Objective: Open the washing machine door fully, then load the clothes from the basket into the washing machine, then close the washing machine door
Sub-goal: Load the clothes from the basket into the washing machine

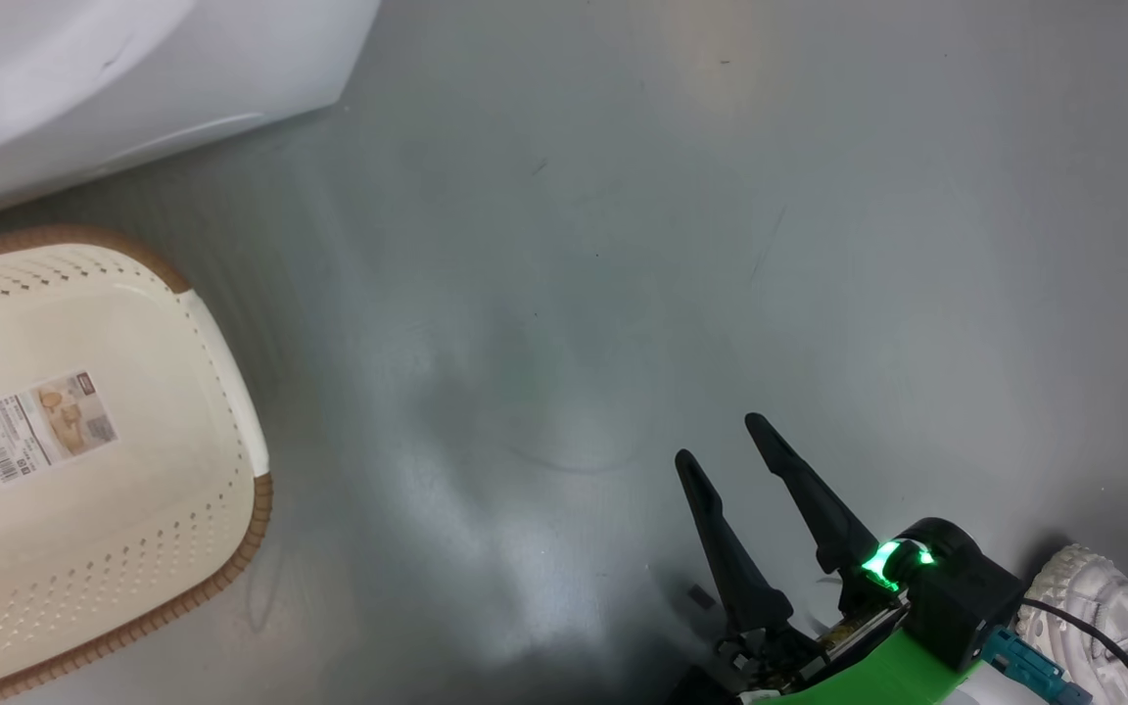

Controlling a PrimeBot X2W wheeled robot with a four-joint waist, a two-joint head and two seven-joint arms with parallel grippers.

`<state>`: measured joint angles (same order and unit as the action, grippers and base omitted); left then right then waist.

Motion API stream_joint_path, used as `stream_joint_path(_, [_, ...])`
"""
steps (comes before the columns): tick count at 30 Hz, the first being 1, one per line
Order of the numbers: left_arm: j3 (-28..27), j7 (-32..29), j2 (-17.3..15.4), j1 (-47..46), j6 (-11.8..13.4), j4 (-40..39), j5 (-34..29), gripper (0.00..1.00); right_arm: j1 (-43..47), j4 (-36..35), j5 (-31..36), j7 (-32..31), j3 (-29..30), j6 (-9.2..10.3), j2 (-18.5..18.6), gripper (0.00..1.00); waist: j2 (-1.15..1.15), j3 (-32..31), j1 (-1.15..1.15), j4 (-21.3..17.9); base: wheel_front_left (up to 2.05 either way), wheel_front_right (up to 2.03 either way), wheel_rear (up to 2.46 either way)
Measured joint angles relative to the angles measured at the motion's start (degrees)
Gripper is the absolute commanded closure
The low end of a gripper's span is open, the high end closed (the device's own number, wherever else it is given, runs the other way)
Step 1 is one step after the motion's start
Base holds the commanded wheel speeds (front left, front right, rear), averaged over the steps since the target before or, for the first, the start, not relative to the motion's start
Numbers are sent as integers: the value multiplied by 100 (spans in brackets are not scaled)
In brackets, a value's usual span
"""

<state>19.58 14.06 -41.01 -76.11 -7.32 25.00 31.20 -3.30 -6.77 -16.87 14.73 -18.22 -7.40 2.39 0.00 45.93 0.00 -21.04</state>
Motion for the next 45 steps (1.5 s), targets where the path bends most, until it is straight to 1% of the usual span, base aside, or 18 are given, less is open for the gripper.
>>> stream_joint_path(3, [-186,47,-1,-2,0,-187,-146,100,0,-16,-8,0,-5,0,0,0,0,7,0,-7,0,0,0])
stream_joint_path(6, [-561,60,23,-51,0,-592,-339,100,-1,-35,-55,0,-26,0,-1,0,0,48,0,-16,0,0,0])
stream_joint_path(9, [-766,89,88,-15,0,-653,-377,100,-1,-32,-58,0,-32,0,-2,0,0,61,0,-12,0,0,0])
stream_joint_path(11, [-805,91,108,107,0,-626,-382,100,-2,-25,-94,0,-33,0,-2,0,0,57,0,-8,0,0,0])
stream_joint_path(15, [-676,90,113,379,0,-279,-288,100,-2,-11,-96,0,-30,0,-2,0,0,39,0,5,0,0,0])
stream_joint_path(18, [-495,-79,121,422,0,-4,-143,100,-2,5,-96,0,-27,0,-2,0,0,22,0,18,0,0,0])
stream_joint_path(26, [-186,-1093,134,374,0,597,216,100,-4,43,-96,0,-15,0,-3,0,0,-49,0,44,0,0,0])
stream_joint_path(31, [-73,-1316,143,307,0,701,330,100,-4,57,-96,0,3,0,-2,0,0,-75,0,64,0,0,0])
stream_joint_path(32, [-66,-1346,142,299,0,704,336,96,-4,58,-96,0,2,0,-2,0,0,-79,0,68,0,0,0])
stream_joint_path(33, [-57,-1347,142,299,0,704,350,62,-4,59,-96,0,2,0,-2,0,0,-83,0,73,0,0,0])
stream_joint_path(34, [-44,-1347,143,299,0,704,360,9,-5,62,-97,0,3,0,-2,0,0,-88,0,80,0,0,0])
stream_joint_path(35, [-38,-1347,144,299,0,708,379,0,-6,64,-97,0,3,0,-2,0,0,-93,0,85,0,0,0])
stream_joint_path(38, [-25,-1336,168,298,1,715,381,0,-13,71,-98,0,19,0,-2,0,0,-112,0,110,0,0,0])
stream_joint_path(45, [98,-1144,357,305,29,677,377,0,-102,120,-115,0,74,0,-2,0,0,-219,0,184,0,0,0])
